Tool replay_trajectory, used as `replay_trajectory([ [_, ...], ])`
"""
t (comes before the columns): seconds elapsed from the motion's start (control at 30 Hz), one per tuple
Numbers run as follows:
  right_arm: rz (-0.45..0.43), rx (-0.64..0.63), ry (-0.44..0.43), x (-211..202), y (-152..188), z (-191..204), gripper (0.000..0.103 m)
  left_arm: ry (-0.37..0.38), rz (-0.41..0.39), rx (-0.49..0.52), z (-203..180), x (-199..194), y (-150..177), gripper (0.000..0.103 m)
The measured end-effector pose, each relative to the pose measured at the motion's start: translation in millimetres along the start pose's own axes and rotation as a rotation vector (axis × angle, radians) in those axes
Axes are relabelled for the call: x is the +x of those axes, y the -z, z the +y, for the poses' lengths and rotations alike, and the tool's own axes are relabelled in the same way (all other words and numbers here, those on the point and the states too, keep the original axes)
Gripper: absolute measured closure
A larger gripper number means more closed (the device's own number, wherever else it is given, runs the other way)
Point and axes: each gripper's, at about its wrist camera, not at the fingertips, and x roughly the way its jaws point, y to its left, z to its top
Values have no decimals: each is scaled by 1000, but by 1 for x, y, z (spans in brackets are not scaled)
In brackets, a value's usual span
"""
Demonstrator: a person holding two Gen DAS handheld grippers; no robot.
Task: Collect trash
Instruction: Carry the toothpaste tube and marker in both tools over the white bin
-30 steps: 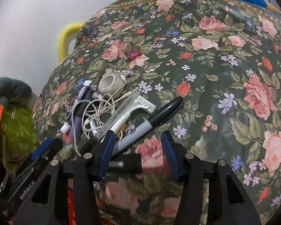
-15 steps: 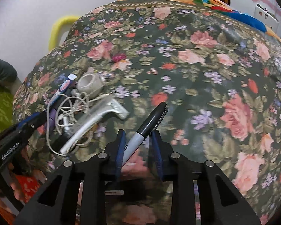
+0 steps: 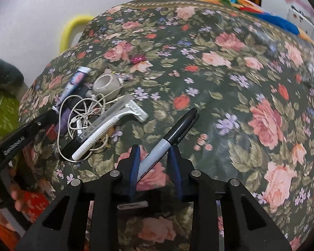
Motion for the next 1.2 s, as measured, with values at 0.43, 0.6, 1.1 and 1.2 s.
replay_trajectory([
  [0.43,-73,14,-61,-28,-27,-1,92,-10,-5,-5,8,-35,23,92],
  [0.6,-102,4,-47,-50,-25,3,92,33,-36,-7,-2,-56,18,92],
  [1.1,-217,-141,-107,-143,-13,81,92,32,-140,16,-3,-166,21,92],
  [1.2,-220,-174,-127,-155,-3,103,92,16,-155,6,7,-189,31,92],
])
